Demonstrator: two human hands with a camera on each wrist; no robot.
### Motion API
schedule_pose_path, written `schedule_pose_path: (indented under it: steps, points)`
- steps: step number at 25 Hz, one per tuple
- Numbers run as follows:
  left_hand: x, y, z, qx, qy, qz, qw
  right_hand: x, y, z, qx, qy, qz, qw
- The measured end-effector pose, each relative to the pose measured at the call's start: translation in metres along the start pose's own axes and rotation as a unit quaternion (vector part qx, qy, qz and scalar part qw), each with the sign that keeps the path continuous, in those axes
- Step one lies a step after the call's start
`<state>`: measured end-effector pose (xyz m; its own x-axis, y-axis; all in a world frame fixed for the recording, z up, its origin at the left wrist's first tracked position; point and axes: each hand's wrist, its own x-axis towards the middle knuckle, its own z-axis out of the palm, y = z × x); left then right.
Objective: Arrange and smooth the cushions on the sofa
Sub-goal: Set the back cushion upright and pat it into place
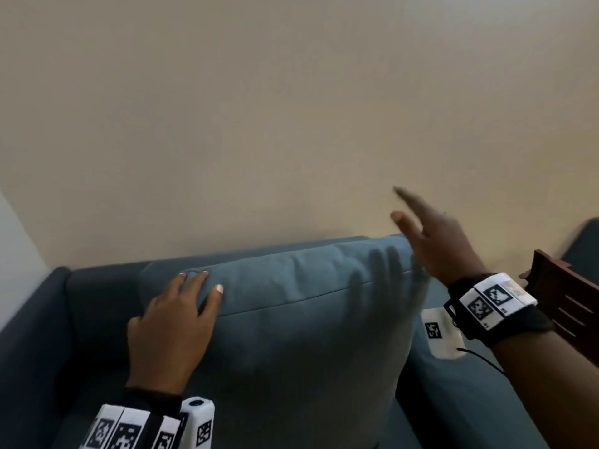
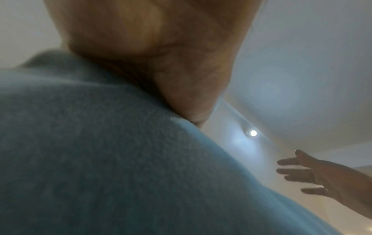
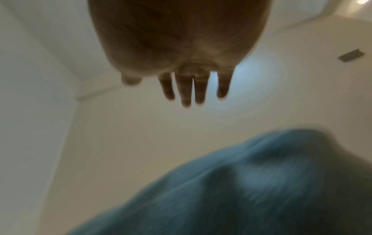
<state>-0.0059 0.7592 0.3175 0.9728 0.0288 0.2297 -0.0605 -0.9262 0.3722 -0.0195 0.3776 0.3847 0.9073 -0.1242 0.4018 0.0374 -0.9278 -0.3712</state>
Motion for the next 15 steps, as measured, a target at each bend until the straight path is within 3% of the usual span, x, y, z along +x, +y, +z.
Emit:
schedule_pose_path:
  steps: [1,2,3,4,5,7,8,9,10,11,12,13,14,15]
  points:
    - [0.001,-0.006,-0.002,-0.014,0.005,0.003,1.0,-0.001,-0.021,0.003,-0.007,0.012,-0.004,1.0]
    - [0.001,-0.013,-0.003,-0.036,0.007,0.005,0.999,-0.005,-0.036,0.018,-0.084,-0.04,-0.069,0.993]
    - [0.001,-0.021,-0.003,-0.062,0.011,0.007,0.998,-0.012,-0.043,0.033,-0.164,-0.144,-0.136,0.966]
    - [-0.001,-0.025,-0.002,-0.091,0.022,0.012,0.996,-0.015,-0.052,0.038,-0.19,-0.204,-0.154,0.948]
    - [-0.002,-0.032,-0.001,-0.122,0.039,0.022,0.992,-0.008,-0.065,0.031,-0.133,-0.179,-0.124,0.967]
    - [-0.004,-0.041,0.002,-0.176,0.077,0.043,0.98,0.008,-0.085,0.012,0.03,-0.021,-0.052,0.998]
    - [-0.003,-0.044,0.003,-0.189,0.089,0.05,0.977,0.009,-0.096,0.015,0.016,0.003,-0.035,0.999]
    - [-0.001,-0.049,0.004,-0.199,0.09,0.054,0.974,0.004,-0.115,0.026,-0.035,-0.055,-0.067,0.996]
    - [0.0,-0.053,0.005,-0.207,0.083,0.052,0.973,-0.005,-0.117,0.057,-0.15,-0.084,-0.154,0.973]
    - [0.0,-0.056,0.006,-0.218,0.073,0.046,0.972,-0.016,-0.121,0.075,-0.209,-0.187,-0.195,0.94]
    - [0.001,-0.06,0.008,-0.231,0.061,0.041,0.97,-0.018,-0.13,0.078,-0.171,-0.225,-0.165,0.945]
    - [0.002,-0.061,0.011,-0.251,0.053,0.035,0.966,-0.007,-0.136,0.067,-0.08,-0.178,-0.103,0.975]
    - [0.002,-0.064,0.013,-0.278,0.052,0.027,0.959,0.006,-0.145,0.059,0.003,-0.081,-0.106,0.991]
    - [0.002,-0.066,0.014,-0.304,0.054,0.025,0.951,0.009,-0.153,0.056,0.016,-0.028,-0.094,0.995]
